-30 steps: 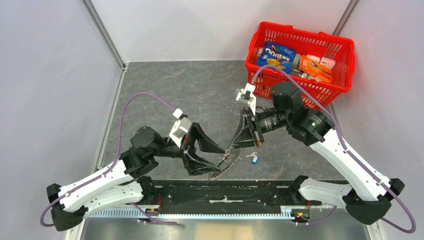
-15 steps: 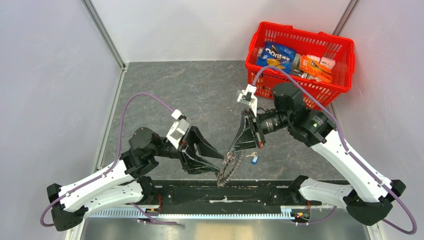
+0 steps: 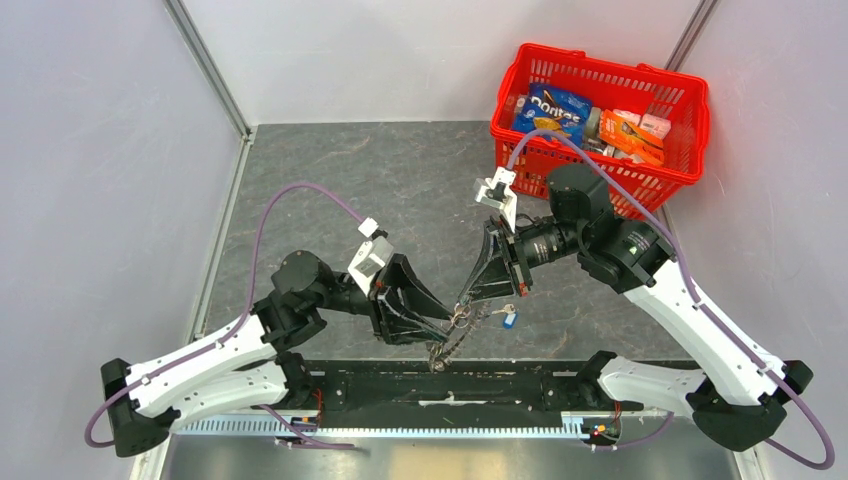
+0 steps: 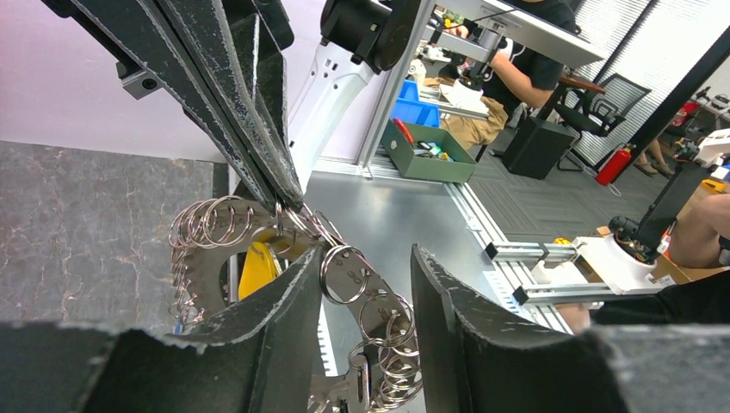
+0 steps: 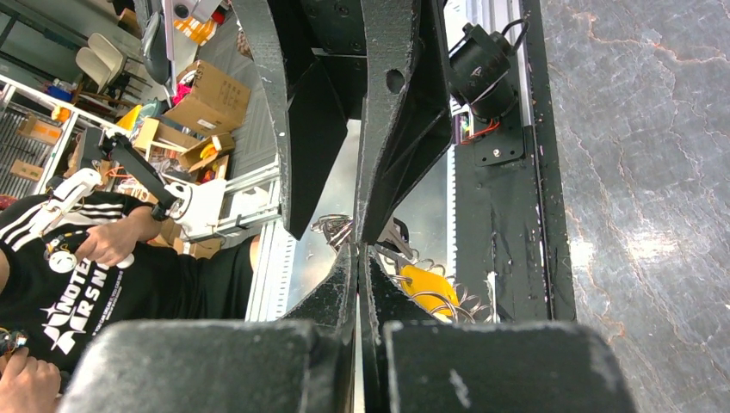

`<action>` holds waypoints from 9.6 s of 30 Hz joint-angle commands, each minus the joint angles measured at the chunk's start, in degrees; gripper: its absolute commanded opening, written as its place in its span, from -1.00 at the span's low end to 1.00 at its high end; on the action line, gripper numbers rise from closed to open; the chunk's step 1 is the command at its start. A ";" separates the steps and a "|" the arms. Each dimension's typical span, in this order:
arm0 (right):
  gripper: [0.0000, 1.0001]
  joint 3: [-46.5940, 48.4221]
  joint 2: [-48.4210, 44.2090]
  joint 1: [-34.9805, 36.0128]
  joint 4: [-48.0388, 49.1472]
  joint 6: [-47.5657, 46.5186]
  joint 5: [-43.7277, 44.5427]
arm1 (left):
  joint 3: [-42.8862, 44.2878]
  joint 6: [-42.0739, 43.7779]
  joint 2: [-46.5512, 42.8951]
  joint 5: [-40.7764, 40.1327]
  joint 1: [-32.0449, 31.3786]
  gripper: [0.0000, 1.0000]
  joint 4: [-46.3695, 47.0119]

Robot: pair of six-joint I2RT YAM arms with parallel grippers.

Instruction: Put the keys on the keyring

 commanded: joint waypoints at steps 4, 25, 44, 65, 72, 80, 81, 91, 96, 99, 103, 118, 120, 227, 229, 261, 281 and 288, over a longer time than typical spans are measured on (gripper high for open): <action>-1.00 3.03 -1.24 0.29 1.97 0.09 -1.36 | -0.38 -1.75 -0.11 1.56 -0.08 -0.15 3.04; -1.00 3.66 -1.91 0.30 0.68 -0.41 0.32 | -1.00 -1.61 -1.85 0.82 -0.10 -0.96 2.14; -1.00 -1.41 -5.46 0.30 -1.99 -0.96 7.65 | -1.63 -3.82 -4.33 -1.42 -0.07 -0.96 6.02; 0.19 5.29 -5.68 0.29 -3.75 -0.20 12.12 | -3.84 -9.07 -4.81 -3.77 -0.07 -0.96 14.83; 0.19 4.70 -6.02 0.24 -4.28 0.24 23.23 | -6.04 -15.53 -5.29 -6.12 -0.09 -0.95 23.76; 0.21 -2.05 -5.21 0.21 -8.60 2.01 46.16 | -5.35 -21.07 -5.36 -4.67 -0.06 -0.95 29.25; 0.22 -4.24 -4.71 0.17 -8.73 3.15 48.63 | -5.17 -21.16 -5.35 -4.52 -0.10 -0.96 29.17; 0.15 -25.94 3.16 -0.43 -2.89 18.95 72.03 | -6.29 -18.60 -7.14 -4.90 -0.09 -0.96 27.51; 0.08 -34.53 6.06 -1.81 4.49 23.41 74.22 | -5.58 -17.59 -7.41 -3.73 -0.06 -0.95 25.11; 0.05 -38.05 6.20 -2.93 6.34 26.98 76.59 | -4.76 -16.54 -7.73 -2.91 -0.10 -0.96 22.83; 0.05 -40.53 6.55 -2.93 8.26 32.31 76.97 | -5.24 -16.25 -8.50 -2.66 -0.08 -0.96 22.38; 0.09 -40.29 10.71 -3.05 8.51 40.98 78.28 | -7.16 -16.68 -10.46 -2.52 -0.03 -0.96 22.64; 0.09 -40.47 10.80 -3.02 8.32 41.66 78.03 | -7.34 -16.60 -10.71 -2.39 -0.10 -0.96 22.42; -1.00 11.86 -3.45 -0.49 4.52 -17.43 1.26 | -0.40 -27.31 2.27 -22.20 -0.09 -0.95 29.67; -1.00 11.86 -3.49 -0.22 4.52 -17.43 1.64 | -0.54 -27.51 2.30 -22.54 -0.09 -0.95 30.05; -1.00 15.24 -0.61 4.82 5.90 -16.07 8.77 | -1.81 -29.95 2.54 -22.46 -0.10 -0.96 32.66; -1.00 15.83 -1.13 7.65 1.27 -19.58 10.96 | -2.58 -30.22 2.33 -23.13 -0.09 -0.96 33.65; -1.00 15.97 -1.77 7.86 1.61 -19.63 12.25 | -2.60 -30.29 2.59 -23.03 -0.06 -0.96 33.78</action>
